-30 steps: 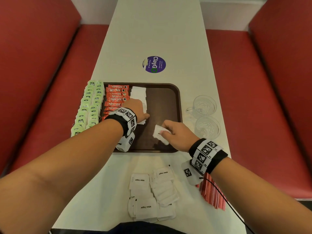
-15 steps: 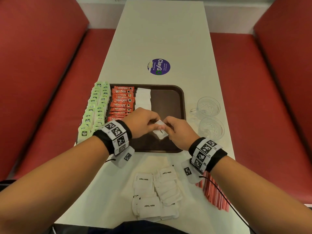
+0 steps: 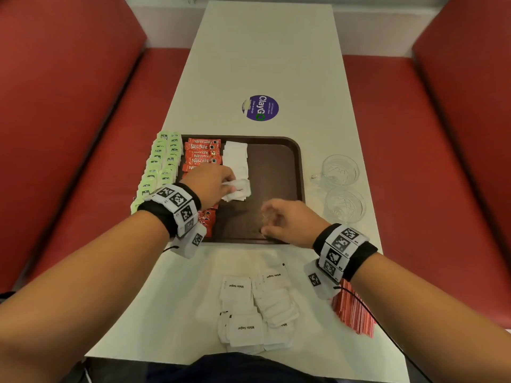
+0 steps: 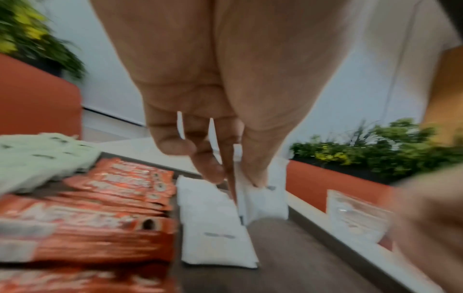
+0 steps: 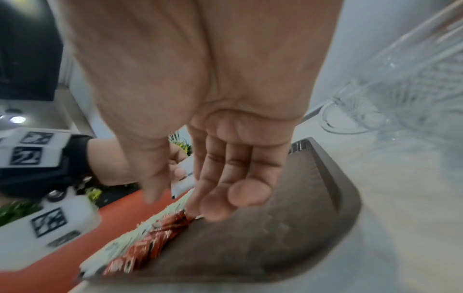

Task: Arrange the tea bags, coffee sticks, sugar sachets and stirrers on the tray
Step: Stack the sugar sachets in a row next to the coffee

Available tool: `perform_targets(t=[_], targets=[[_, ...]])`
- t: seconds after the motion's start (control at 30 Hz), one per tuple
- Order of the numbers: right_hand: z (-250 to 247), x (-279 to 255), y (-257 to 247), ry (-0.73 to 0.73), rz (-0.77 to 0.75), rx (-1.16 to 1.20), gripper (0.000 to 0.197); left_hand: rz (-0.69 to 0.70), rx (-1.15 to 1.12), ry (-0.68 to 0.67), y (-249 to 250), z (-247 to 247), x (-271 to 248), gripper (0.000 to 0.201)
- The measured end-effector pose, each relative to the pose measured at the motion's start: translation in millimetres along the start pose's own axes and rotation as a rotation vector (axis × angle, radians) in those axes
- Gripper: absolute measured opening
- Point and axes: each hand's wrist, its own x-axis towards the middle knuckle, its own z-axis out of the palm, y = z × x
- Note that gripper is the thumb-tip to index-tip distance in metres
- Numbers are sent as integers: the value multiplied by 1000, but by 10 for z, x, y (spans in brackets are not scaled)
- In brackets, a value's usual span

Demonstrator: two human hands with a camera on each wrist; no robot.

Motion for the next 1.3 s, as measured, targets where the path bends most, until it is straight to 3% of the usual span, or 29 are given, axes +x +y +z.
perform_targets(t=[0.1,0.2,0.33,0.5,0.7,0.8,0.87,0.97,1.13,1.3], targets=[[39,-131,18,-201,-39,-164,37,-97,79,-85,-153,22,87,24],[118,-197,16,-329,-28,-298,42,-97,126,-194,-180,133,147,28],[239,-231,8,-403,10,-391,42,-143,106,-173,-130,199,271,30],[318,-220,-6,-413,11,-407,36,-218,151,-176,-62,174,424,28],[330,-205,2,-439,2,-387,24,-272,270,-139,-92,186,457,52],[315,-196,-6,-440,-16,-364,16,-188,168,-40,-100,183,425,31],[312,-191,-4,-448,-10,-339,12,-96,88,-104,-59,196,399,16],[298,-198,-17,-456,-6,-326,10,-43,186,-262,-16,246,361,20],[234,-247,-44,-431,-7,-268,8,-40,254,-238,-2,303,347,22],[140,-313,-53,-283,-76,-221,3,26,197,-146,95,208,156,26]])
